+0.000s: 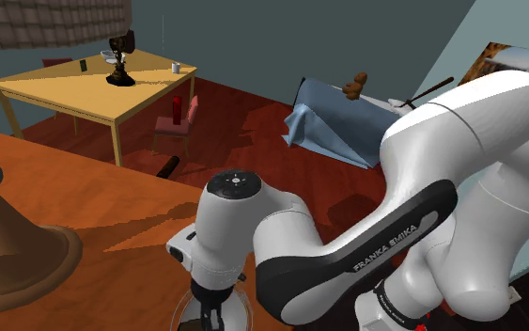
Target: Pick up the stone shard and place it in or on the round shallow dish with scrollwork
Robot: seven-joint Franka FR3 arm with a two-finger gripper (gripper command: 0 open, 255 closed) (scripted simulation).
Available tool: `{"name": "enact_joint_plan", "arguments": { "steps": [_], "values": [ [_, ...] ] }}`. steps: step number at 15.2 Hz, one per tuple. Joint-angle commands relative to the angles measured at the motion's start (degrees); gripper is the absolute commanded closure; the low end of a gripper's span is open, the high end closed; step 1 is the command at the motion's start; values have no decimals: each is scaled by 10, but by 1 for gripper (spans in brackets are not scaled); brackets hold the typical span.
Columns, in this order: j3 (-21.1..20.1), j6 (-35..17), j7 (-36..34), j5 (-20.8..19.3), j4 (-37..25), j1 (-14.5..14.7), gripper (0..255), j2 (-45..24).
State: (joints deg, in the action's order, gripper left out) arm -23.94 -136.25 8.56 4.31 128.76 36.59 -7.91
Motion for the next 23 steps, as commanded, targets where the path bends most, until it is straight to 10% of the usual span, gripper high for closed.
{"name": "enact_joint_plan", "arguments": {
  "steps": [1,15,16,23],
  "values": [
    [3,15,-29,-9,-29,5,0,-33],
    [9,-32,-42,-27,-17,14,0,-71],
    [9,-32,-42,-27,-17,14,255,-71],
    [9,-32,-42,-27,-17,14,255,-71]
  ]
}}
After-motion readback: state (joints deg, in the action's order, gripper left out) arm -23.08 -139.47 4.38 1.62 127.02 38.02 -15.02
